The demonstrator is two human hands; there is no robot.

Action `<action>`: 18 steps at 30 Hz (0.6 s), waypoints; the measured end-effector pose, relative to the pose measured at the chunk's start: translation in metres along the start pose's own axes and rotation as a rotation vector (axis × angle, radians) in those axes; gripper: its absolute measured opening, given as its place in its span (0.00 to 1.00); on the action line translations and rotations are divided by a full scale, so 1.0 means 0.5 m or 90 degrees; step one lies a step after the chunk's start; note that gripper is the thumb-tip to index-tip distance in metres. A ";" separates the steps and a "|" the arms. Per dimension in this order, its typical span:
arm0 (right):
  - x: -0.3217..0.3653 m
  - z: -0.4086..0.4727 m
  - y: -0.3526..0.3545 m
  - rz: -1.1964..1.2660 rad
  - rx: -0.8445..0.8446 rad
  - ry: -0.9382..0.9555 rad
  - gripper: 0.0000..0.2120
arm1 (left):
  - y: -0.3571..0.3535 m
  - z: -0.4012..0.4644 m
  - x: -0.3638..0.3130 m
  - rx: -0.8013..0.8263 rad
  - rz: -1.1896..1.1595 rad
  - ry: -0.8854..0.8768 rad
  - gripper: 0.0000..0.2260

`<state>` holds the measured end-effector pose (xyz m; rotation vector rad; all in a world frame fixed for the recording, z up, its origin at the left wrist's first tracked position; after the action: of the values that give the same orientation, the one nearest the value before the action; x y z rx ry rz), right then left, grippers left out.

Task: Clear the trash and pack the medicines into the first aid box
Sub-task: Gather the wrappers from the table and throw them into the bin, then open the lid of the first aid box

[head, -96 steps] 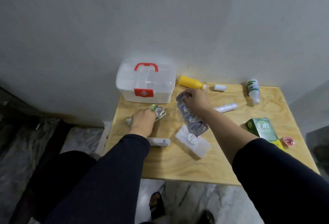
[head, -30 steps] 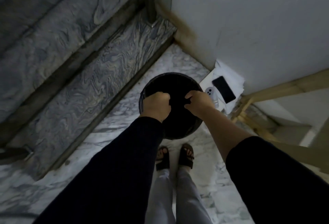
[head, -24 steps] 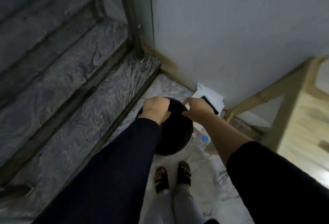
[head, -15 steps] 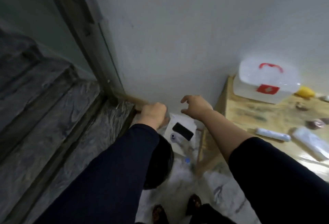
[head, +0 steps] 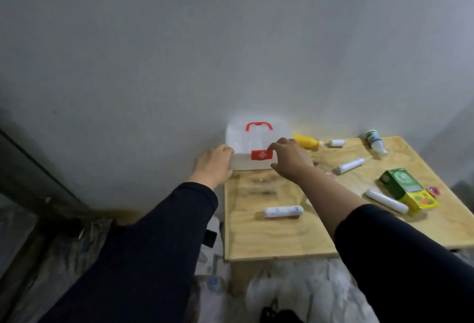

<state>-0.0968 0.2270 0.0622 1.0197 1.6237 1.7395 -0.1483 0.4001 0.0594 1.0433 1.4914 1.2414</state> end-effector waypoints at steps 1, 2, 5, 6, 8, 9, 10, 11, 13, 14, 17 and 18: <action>-0.022 0.009 0.003 -0.002 -0.007 0.011 0.22 | -0.002 0.020 -0.021 -0.008 -0.007 -0.005 0.24; -0.034 0.017 0.003 0.000 -0.015 0.023 0.22 | -0.004 0.035 -0.033 -0.017 -0.012 -0.006 0.25; -0.065 0.050 -0.011 -0.015 -0.037 0.067 0.25 | -0.029 0.085 -0.068 -0.040 -0.034 0.003 0.31; -0.071 0.063 -0.018 -0.026 -0.045 0.087 0.26 | -0.040 0.101 -0.076 -0.045 -0.045 0.009 0.32; -0.076 0.084 -0.038 -0.043 -0.048 0.121 0.27 | -0.065 0.128 -0.083 -0.050 -0.051 0.013 0.35; -0.077 0.095 -0.051 -0.053 -0.045 0.137 0.28 | -0.076 0.139 -0.084 -0.056 -0.047 0.012 0.35; -0.077 0.104 -0.063 -0.064 -0.042 0.151 0.30 | -0.085 0.147 -0.085 -0.060 -0.043 0.010 0.36; -0.076 0.111 -0.076 -0.073 -0.040 0.160 0.31 | -0.092 0.155 -0.086 -0.062 -0.040 0.006 0.36; -0.077 0.121 -0.100 -0.100 -0.042 0.164 0.34 | -0.103 0.165 -0.089 -0.072 -0.040 -0.002 0.35; -0.077 0.123 -0.111 -0.124 -0.046 0.161 0.35 | -0.107 0.168 -0.090 -0.082 -0.040 -0.007 0.34; -0.080 0.127 -0.140 -0.204 -0.052 0.159 0.38 | -0.115 0.171 -0.090 -0.123 -0.046 -0.010 0.32; -0.082 0.129 -0.145 -0.219 -0.058 0.159 0.38 | -0.116 0.171 -0.089 -0.130 -0.047 -0.009 0.32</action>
<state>-0.0285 0.2399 -0.0169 0.4580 1.7316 1.7326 -0.0580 0.3686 0.0001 0.8528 1.3487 1.3002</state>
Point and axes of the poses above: each hand's wrist, its own z-axis towards the middle knuckle, its own y-axis out of the back of the hand, x = y × z, the point moved 5 cm from there along z, towards the middle knuckle, and after that the axes turned 13 degrees about y, right-handed, at the moved point
